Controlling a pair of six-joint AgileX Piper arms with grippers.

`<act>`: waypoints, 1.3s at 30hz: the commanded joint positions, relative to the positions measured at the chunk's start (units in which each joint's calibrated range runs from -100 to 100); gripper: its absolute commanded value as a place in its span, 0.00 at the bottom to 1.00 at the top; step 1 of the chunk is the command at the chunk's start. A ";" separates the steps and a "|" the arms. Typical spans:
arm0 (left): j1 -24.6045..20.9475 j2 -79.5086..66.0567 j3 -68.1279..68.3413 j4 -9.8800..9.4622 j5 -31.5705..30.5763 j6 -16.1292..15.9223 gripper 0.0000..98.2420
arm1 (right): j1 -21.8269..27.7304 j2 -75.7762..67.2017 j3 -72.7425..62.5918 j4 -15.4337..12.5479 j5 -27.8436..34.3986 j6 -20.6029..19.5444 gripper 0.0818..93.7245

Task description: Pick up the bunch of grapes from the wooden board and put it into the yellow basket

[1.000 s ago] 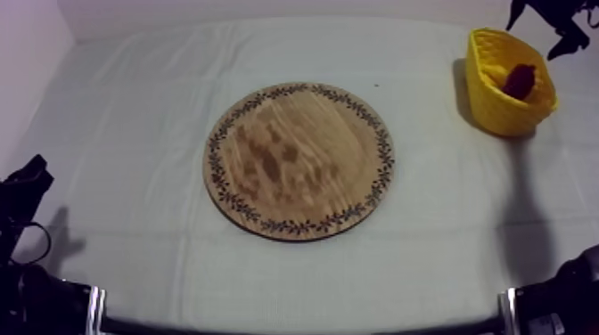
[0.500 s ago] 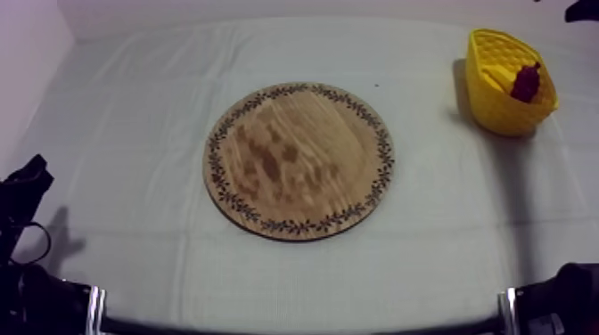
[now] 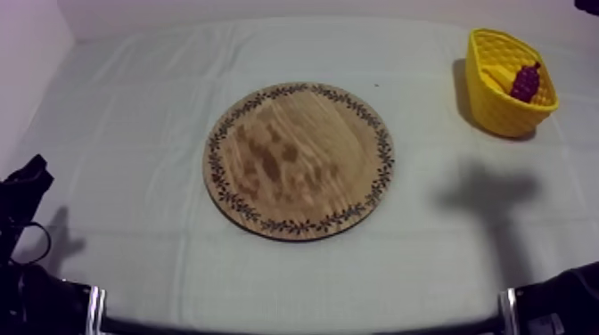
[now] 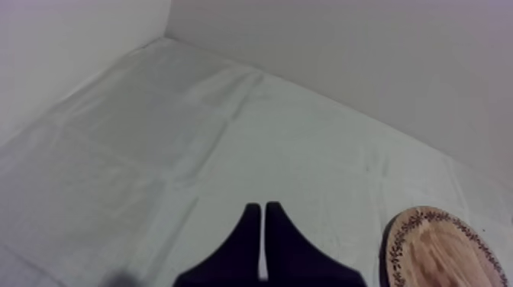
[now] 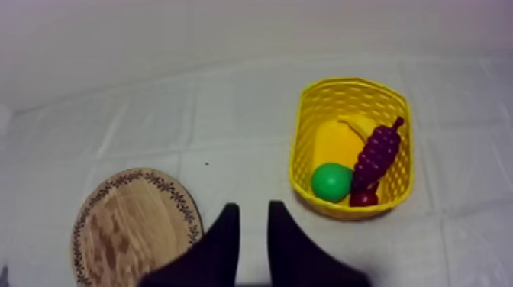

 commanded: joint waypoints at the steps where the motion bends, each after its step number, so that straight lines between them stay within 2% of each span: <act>1: -0.01 0.03 0.04 0.01 0.03 0.00 0.00 | -1.85 -9.02 12.28 0.77 -7.71 -0.06 0.09; 7: -0.01 0.03 0.04 0.01 0.03 0.00 0.00 | -2.89 -19.22 33.67 2.43 -24.62 -0.23 0.06; 14: -0.01 0.03 0.04 0.01 0.03 0.00 0.00 | -3.13 -30.70 53.12 0.28 -35.90 1.97 0.04; 17: -0.01 0.03 0.04 0.01 0.03 0.00 0.00 | -3.71 -34.57 58.60 0.28 -37.32 2.24 0.03; 24: -0.01 0.03 0.04 0.01 0.03 0.00 0.00 | -4.96 -42.43 67.86 3.01 -37.47 1.40 0.01; 31: -0.01 0.03 0.04 0.01 0.03 -0.01 0.00 | -4.69 -47.85 70.43 0.43 -36.85 3.88 0.00; 39: -0.01 0.03 0.04 0.01 0.03 -0.01 0.00 | -4.62 -50.20 70.97 -0.03 -38.50 8.85 0.01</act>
